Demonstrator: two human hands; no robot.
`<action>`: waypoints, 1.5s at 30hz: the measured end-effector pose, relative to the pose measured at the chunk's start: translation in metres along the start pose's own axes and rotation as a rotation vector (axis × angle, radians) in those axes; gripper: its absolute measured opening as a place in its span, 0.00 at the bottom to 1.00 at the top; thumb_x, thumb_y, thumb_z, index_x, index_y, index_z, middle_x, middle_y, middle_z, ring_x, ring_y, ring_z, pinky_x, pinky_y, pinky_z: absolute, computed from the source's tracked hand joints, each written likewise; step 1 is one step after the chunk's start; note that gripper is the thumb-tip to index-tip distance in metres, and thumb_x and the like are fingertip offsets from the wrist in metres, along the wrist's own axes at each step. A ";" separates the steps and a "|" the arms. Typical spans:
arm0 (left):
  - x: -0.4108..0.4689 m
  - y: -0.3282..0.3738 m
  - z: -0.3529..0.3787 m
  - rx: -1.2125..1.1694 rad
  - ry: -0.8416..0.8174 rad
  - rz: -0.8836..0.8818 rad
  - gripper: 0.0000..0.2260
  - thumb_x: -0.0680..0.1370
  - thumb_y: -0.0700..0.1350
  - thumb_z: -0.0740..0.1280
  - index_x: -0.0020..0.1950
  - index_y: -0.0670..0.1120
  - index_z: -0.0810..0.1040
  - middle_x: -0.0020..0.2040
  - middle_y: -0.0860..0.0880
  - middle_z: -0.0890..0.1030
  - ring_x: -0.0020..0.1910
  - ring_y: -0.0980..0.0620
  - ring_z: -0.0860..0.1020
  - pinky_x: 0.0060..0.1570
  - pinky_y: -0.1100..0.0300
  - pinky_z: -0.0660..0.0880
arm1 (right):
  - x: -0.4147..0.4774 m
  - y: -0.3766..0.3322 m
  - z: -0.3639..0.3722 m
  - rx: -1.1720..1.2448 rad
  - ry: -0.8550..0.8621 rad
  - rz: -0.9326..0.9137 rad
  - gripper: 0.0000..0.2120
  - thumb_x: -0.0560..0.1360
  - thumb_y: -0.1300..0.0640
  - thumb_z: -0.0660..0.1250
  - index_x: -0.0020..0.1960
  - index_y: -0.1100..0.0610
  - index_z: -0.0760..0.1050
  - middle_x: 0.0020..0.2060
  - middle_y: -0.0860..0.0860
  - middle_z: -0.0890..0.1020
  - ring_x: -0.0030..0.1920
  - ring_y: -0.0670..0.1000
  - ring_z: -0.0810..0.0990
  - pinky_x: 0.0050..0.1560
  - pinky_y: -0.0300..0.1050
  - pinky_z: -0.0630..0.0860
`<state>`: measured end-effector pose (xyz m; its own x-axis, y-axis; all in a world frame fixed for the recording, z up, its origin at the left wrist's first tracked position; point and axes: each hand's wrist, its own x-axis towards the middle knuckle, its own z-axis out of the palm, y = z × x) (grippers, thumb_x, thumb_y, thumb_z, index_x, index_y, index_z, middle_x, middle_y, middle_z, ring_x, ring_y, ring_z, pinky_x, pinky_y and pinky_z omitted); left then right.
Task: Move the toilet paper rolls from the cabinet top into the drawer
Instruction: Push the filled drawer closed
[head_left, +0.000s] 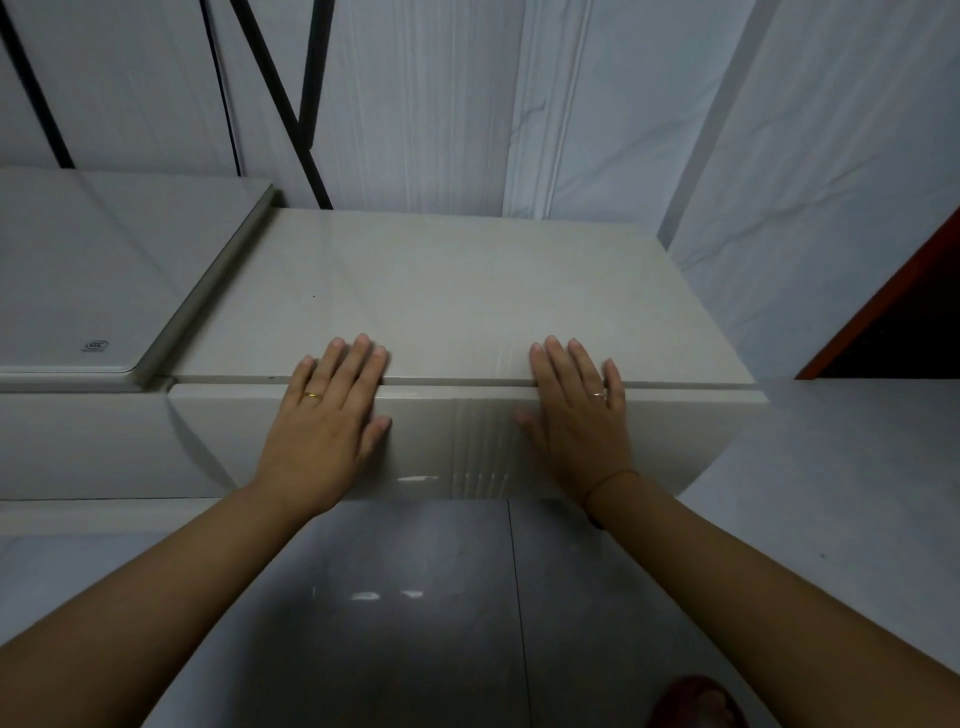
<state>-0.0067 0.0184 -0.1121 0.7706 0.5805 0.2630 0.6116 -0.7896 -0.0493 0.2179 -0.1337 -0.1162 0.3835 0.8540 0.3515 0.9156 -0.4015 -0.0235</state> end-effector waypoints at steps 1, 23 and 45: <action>0.001 0.000 0.001 0.004 -0.003 0.002 0.29 0.79 0.57 0.49 0.78 0.45 0.54 0.78 0.43 0.56 0.77 0.44 0.53 0.75 0.46 0.50 | 0.000 0.000 0.000 0.005 0.014 -0.002 0.32 0.75 0.44 0.61 0.74 0.57 0.58 0.73 0.56 0.63 0.74 0.58 0.59 0.71 0.62 0.52; 0.008 -0.006 0.009 0.056 0.003 0.022 0.29 0.79 0.57 0.46 0.78 0.46 0.53 0.78 0.44 0.57 0.77 0.45 0.54 0.75 0.48 0.47 | 0.006 0.005 0.012 -0.010 0.174 -0.041 0.29 0.75 0.43 0.56 0.71 0.57 0.64 0.69 0.55 0.70 0.70 0.58 0.67 0.67 0.57 0.56; 0.010 -0.004 0.007 0.006 -0.012 0.018 0.30 0.80 0.59 0.41 0.77 0.44 0.56 0.77 0.43 0.60 0.76 0.44 0.56 0.75 0.47 0.49 | 0.007 0.002 0.004 0.024 -0.005 -0.027 0.29 0.74 0.45 0.60 0.71 0.57 0.65 0.69 0.57 0.70 0.70 0.61 0.65 0.67 0.65 0.57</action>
<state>-0.0001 0.0286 -0.1164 0.7835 0.5688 0.2501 0.5988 -0.7987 -0.0592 0.2232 -0.1277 -0.1179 0.3591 0.8663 0.3474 0.9283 -0.3700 -0.0368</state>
